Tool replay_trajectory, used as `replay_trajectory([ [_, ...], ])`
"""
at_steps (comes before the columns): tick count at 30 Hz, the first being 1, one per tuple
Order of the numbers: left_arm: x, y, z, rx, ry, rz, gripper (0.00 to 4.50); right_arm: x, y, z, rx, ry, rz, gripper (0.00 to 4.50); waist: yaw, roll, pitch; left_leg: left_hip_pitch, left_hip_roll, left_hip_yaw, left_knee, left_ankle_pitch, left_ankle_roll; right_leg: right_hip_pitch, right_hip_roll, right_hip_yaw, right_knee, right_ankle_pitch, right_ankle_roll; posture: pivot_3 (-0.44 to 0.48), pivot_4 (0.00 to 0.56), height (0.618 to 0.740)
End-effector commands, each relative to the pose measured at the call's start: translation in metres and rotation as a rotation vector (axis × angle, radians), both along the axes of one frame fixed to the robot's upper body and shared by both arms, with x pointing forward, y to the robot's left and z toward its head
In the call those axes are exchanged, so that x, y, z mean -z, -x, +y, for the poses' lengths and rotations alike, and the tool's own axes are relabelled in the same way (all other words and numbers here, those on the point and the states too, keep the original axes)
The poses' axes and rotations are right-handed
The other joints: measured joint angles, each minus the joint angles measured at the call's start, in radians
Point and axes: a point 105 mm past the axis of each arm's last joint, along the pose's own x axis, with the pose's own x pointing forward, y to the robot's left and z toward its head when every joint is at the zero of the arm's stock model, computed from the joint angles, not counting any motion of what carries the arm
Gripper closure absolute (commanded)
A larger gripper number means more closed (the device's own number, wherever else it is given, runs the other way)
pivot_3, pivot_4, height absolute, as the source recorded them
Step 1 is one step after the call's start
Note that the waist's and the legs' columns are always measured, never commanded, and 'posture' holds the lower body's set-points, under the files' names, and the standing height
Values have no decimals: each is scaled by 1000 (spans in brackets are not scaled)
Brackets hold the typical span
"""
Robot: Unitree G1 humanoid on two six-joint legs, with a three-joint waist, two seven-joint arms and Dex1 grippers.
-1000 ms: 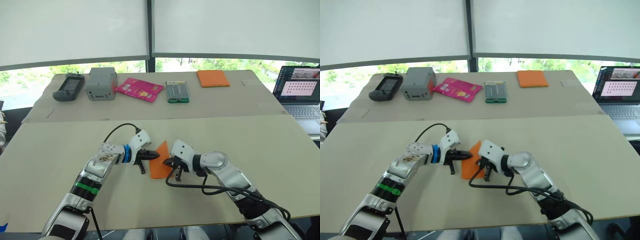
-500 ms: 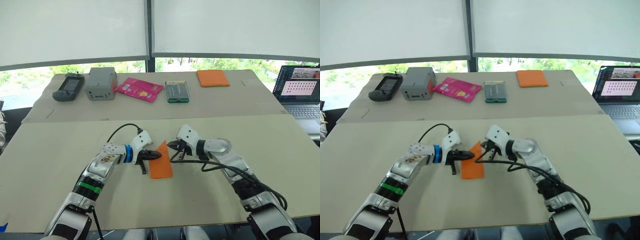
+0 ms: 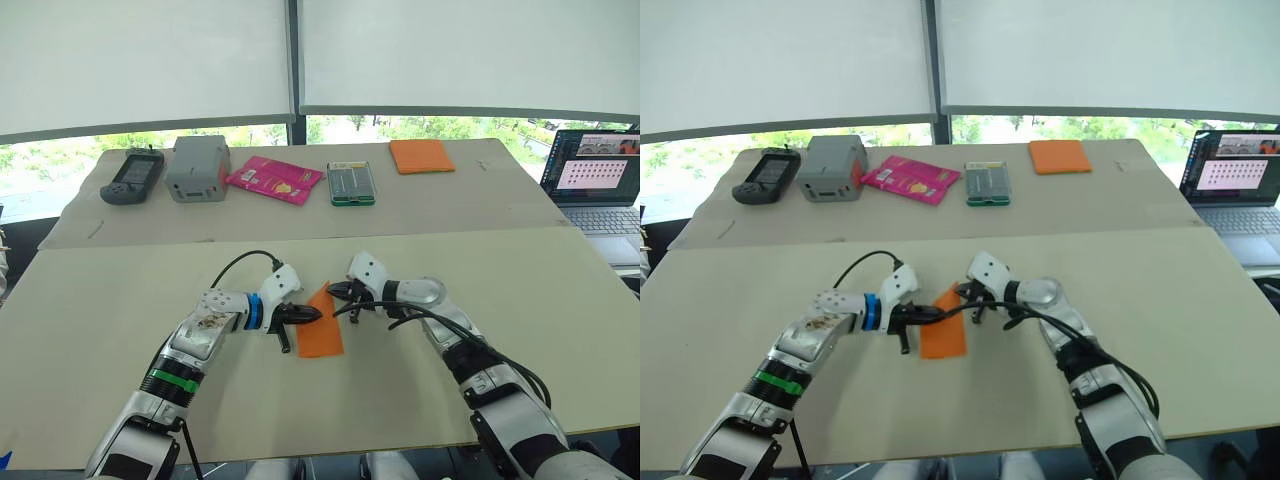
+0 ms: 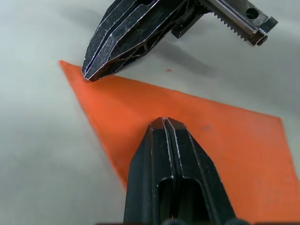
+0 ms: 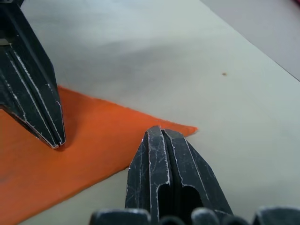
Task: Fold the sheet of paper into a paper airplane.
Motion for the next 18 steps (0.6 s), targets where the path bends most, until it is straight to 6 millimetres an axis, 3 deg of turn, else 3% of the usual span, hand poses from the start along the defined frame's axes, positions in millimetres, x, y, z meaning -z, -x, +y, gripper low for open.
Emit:
replay_trajectory([
  [1,12,6,4,9,-29,52,4467,18,17,-4,-57,41,57,4500,0,0,0,0,0,0,0,-1,1,0,0,0,0,0,0,0,150,740],
  [18,13,8,8,21,-43,64,4467,37,93,-4,-254,90,188,4500,1,0,-1,1,1,0,0,-3,4,1,0,0,-1,0,0,0,150,740],
])
